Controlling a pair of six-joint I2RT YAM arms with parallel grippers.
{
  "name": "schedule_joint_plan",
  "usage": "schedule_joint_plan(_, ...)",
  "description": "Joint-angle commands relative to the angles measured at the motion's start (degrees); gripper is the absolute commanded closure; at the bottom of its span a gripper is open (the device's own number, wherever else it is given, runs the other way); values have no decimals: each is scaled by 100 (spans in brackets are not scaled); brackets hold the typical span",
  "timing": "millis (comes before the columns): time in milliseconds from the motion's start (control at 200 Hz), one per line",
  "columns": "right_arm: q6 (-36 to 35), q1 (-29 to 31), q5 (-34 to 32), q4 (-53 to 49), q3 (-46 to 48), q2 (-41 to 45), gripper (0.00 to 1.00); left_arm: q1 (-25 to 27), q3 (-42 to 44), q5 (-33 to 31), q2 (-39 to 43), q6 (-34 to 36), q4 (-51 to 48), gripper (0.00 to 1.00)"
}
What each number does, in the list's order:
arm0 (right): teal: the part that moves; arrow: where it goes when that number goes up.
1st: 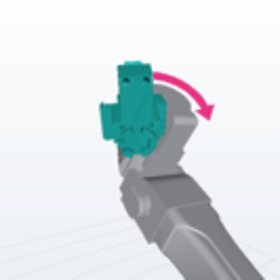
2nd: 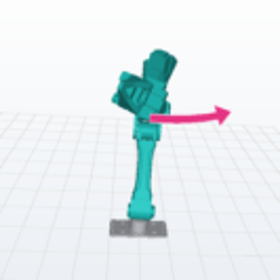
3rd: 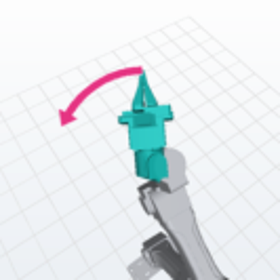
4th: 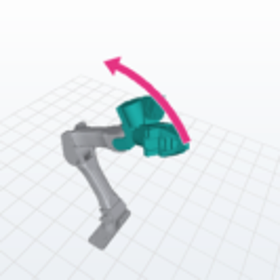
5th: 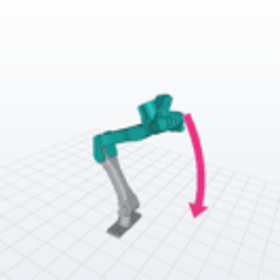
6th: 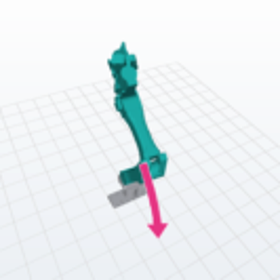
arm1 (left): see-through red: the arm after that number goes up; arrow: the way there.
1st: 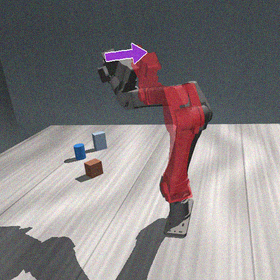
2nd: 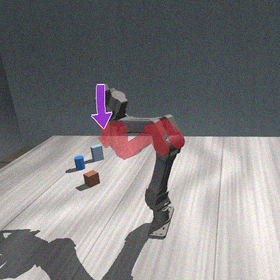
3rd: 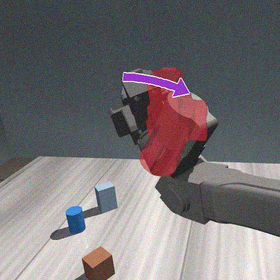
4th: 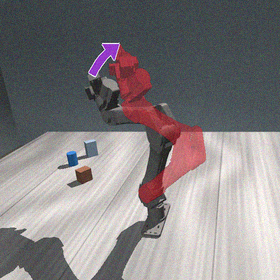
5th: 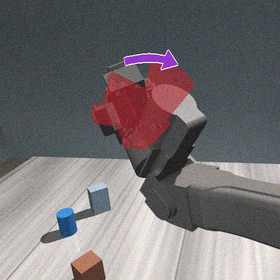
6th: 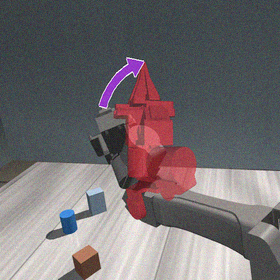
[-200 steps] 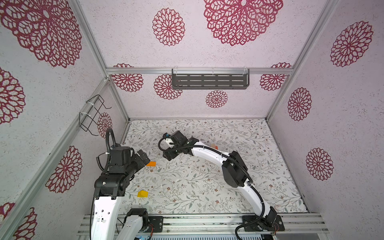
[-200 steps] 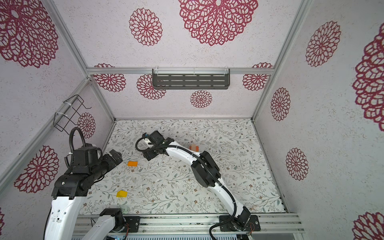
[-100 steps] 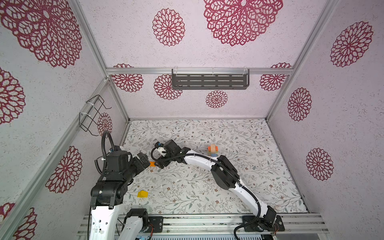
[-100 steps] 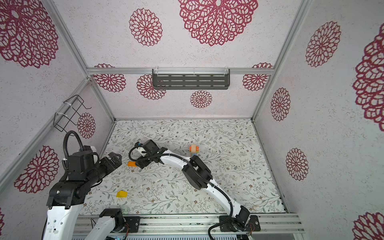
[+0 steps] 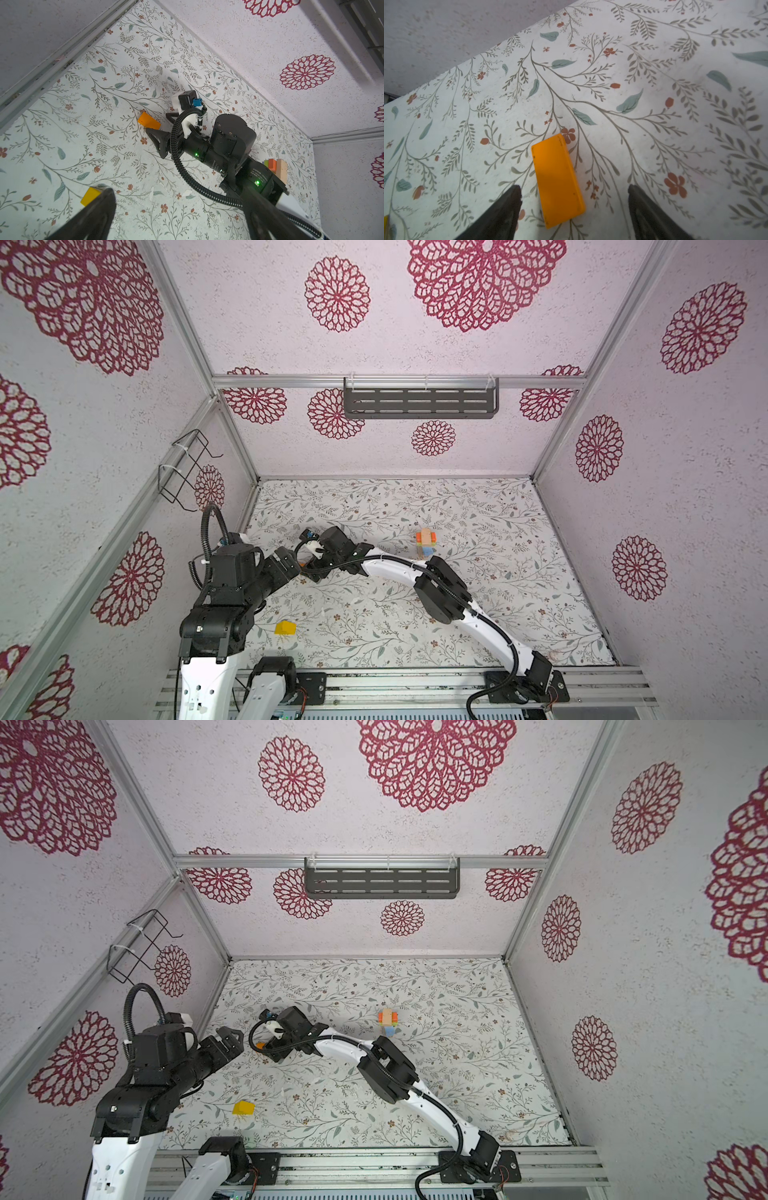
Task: Build the wood block tower
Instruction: 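Lower the right gripper onto the orange block and close on it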
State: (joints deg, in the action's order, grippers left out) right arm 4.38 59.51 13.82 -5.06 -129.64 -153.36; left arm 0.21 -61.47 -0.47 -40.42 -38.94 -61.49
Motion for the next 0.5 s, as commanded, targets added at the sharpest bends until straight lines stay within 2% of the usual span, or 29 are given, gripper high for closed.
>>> schedule_joint_plan(0, -279, 114, -176, -117, -149, -95, 21, -43, -205, 12, 13, 138, -120, 3)
schedule_joint_plan(155, -432, 165, -299, -196, -149, -108, 33, -43, -411, 73, -22, 139, -213, 3)
schedule_joint_plan(355, -629, 277, -314, -326, -149, -92, 42, -45, -546, 74, -31, 156, -293, 3)
schedule_joint_plan(495, -719, 316, -328, -364, -149, -97, 54, -47, -568, 91, -84, 166, -363, 3)
